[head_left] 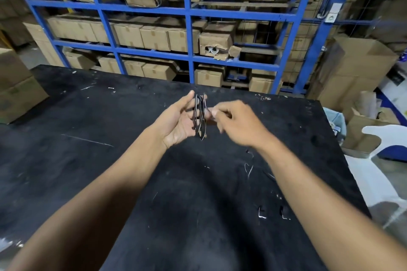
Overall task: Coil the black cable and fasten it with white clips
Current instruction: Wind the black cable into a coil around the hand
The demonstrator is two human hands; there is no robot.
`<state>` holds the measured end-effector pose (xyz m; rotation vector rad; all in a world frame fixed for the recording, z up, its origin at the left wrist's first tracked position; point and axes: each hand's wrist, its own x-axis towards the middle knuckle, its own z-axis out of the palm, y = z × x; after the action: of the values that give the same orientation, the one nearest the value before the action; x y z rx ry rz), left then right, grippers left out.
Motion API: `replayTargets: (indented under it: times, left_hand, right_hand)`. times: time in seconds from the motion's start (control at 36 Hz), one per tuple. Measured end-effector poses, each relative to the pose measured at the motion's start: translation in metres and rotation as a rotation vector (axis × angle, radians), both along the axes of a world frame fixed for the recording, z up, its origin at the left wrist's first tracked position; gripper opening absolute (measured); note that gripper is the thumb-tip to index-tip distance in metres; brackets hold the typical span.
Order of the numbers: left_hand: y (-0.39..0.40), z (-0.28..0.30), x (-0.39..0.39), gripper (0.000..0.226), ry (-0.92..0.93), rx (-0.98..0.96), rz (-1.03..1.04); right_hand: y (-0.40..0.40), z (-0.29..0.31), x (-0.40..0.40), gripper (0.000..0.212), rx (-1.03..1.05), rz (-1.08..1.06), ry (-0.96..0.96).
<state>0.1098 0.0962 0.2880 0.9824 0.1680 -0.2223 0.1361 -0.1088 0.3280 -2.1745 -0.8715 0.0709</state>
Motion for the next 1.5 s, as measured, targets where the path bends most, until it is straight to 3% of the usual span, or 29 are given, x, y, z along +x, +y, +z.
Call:
replayTargets:
  times: [0.11, 0.25, 0.44, 0.64, 0.81, 0.92, 1.03, 1.22, 1.36, 1.5]
  left_hand:
    - [-0.004, 0.004, 0.005, 0.035, -0.015, -0.063, 0.093]
    - [-0.007, 0.005, 0.007, 0.044, -0.085, -0.161, 0.055]
    - [-0.017, 0.010, 0.003, 0.042, -0.136, -0.234, -0.030]
    - [-0.004, 0.019, -0.012, 0.047, -0.141, -0.103, -0.218]
    - [0.001, 0.021, -0.021, 0.047, -0.056, 0.269, -0.394]
    - [-0.006, 0.018, -0.020, 0.039, 0.034, 0.484, -0.388]
    - [-0.011, 0.010, -0.011, 0.040, 0.038, 0.585, -0.258]
    - [-0.013, 0.012, 0.010, 0.031, -0.028, 0.362, 0.139]
    - [-0.022, 0.014, 0.021, 0.023, -0.024, 0.065, 0.308]
    - [-0.026, 0.014, 0.030, 0.025, -0.058, -0.163, 0.321]
  right_hand:
    - [0.000, -0.046, -0.019, 0.028, 0.192, -0.043, 0.158]
    - [-0.001, -0.091, -0.030, 0.028, 0.410, -0.012, 0.442]
    - [-0.003, -0.117, -0.027, 0.030, 0.493, 0.015, 0.662]
    - [-0.012, -0.106, 0.009, 0.037, 0.272, -0.011, 0.432]
    - [-0.014, -0.059, 0.051, 0.025, -0.087, 0.023, 0.143]
    - [-0.001, -0.020, 0.068, 0.015, -0.228, 0.025, 0.013]
    - [0.011, 0.013, 0.075, 0.015, -0.230, 0.033, -0.109]
    - [0.023, 0.023, 0.062, 0.010, -0.042, -0.080, -0.200]
    - [0.027, 0.000, 0.036, 0.026, 0.234, -0.133, -0.035]
    - [0.025, -0.038, 0.012, 0.034, 0.492, -0.165, 0.152]
